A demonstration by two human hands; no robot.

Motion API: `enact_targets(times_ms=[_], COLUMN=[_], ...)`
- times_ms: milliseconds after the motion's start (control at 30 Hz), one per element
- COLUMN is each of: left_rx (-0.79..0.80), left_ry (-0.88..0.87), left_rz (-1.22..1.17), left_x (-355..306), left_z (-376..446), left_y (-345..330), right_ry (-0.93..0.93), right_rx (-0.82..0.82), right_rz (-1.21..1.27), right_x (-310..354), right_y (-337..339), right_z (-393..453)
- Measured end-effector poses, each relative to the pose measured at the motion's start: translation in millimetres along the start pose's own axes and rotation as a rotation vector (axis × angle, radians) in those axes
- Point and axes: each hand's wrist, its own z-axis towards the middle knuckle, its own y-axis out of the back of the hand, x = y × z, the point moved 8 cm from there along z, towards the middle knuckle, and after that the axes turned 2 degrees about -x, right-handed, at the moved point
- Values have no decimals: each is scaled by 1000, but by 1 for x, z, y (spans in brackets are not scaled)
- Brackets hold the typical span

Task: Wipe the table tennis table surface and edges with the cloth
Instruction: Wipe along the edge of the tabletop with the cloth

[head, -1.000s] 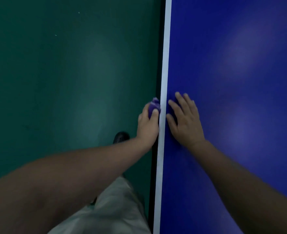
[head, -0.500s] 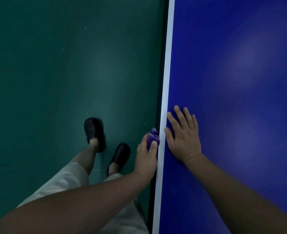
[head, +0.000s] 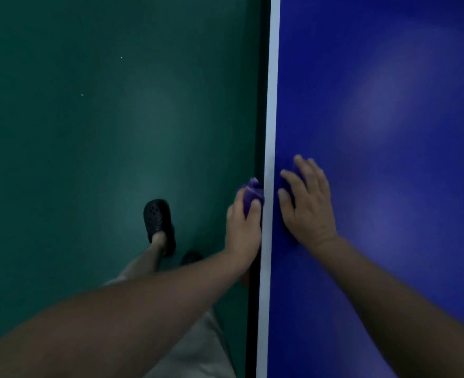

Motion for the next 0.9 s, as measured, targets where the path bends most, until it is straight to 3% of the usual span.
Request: enact_targets(times_ms=[167, 267, 567, 733, 900], left_rx=[83, 88, -26, -25, -9], left_ry=[128, 111, 37, -4, 102], left_rz=[-68, -77, -24, -9, 13], left_x=[15, -9, -109, -100, -72], left_z=[-12, 17, 149, 117, 78], left_y=[-3, -8, -29, -22, -15], right_ry=[-44, -104, -53, -42, -48], right_rx=[80, 158, 97, 91, 98], right_rz=[-76, -75, -66, -53, -54], right_x=[-44, -59, -63, -62, -61], right_y=[-18, -33, -31, -34, -35], right_z=[114, 154, 160, 158, 155])
